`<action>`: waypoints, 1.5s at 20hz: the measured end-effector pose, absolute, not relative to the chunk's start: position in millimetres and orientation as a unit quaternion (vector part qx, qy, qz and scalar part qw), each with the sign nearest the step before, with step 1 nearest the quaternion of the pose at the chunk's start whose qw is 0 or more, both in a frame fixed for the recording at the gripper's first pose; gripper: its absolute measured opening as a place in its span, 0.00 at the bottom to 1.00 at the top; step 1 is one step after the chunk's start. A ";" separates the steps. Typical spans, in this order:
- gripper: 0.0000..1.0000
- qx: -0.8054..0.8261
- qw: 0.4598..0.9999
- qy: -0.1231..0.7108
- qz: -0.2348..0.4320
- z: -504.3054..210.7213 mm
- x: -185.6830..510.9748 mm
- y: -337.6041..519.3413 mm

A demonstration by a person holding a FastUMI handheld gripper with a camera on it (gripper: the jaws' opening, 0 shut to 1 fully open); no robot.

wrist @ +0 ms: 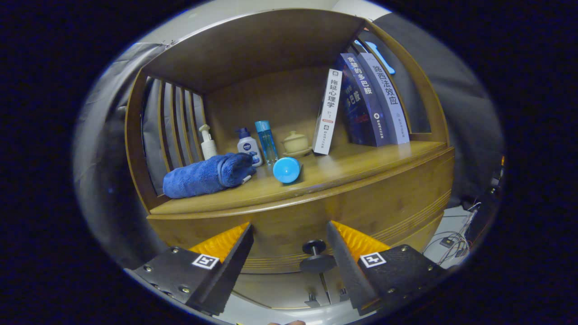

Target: Pull open the drawer, take out the items inside it, and place them on the countertop above the cabinet.

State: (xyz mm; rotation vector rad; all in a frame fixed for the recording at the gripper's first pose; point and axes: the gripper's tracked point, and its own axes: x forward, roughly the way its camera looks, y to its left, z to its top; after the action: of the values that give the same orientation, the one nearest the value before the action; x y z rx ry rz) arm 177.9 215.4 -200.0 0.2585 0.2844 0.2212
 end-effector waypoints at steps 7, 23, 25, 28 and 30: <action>0.98 0.127 0.976 0.141 0.109 -200.6 177.3 216.1; 0.98 0.072 0.976 0.170 0.116 -162.0 138.3 208.6; 0.98 0.065 0.979 0.155 0.115 -142.4 123.4 205.2; 0.98 0.050 0.984 0.124 0.116 -108.0 98.5 199.5; 0.98 0.037 0.987 0.107 0.113 -83.2 83.8 187.5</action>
State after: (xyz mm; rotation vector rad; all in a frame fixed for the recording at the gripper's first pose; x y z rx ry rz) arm 83.8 187.5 -83.2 0.0744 0.2146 0.2276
